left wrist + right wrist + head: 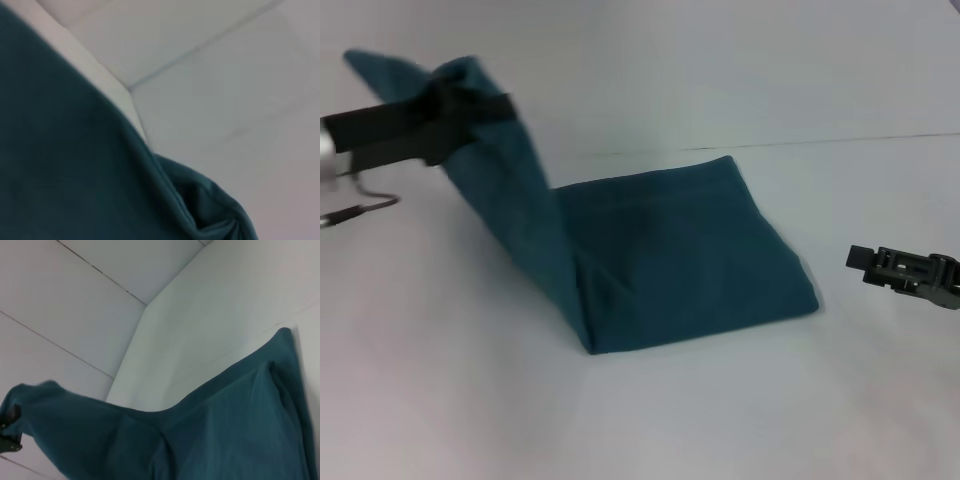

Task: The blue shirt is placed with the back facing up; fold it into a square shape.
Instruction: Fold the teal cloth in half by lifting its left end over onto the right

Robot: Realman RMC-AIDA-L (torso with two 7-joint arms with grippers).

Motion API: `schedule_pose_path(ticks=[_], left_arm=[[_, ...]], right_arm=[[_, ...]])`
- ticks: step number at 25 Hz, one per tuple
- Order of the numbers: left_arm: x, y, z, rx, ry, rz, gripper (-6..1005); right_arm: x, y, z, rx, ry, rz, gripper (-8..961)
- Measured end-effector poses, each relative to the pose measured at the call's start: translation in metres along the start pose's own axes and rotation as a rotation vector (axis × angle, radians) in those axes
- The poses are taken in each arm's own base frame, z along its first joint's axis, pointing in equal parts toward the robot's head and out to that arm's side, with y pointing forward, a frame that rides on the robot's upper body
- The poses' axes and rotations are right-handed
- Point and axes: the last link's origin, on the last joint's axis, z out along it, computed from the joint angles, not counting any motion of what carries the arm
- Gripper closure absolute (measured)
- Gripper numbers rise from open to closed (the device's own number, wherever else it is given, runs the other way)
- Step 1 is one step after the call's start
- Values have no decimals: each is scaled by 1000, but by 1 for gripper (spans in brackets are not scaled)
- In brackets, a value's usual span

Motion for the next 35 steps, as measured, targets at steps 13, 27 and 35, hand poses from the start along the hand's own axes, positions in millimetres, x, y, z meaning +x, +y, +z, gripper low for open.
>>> schedule_pose_path(ticks=[13,27,35], left_arm=[[-29,41,83,-34,-154,120,993],[-76,46,145,-20,-248,165,994],[-87,46,168,44,-249,185,959]], right_arm=[[1,0,1,-1,3,4,162],[3,-3,1,24,20,4,162],[4,-4,2,26,22,8,162]])
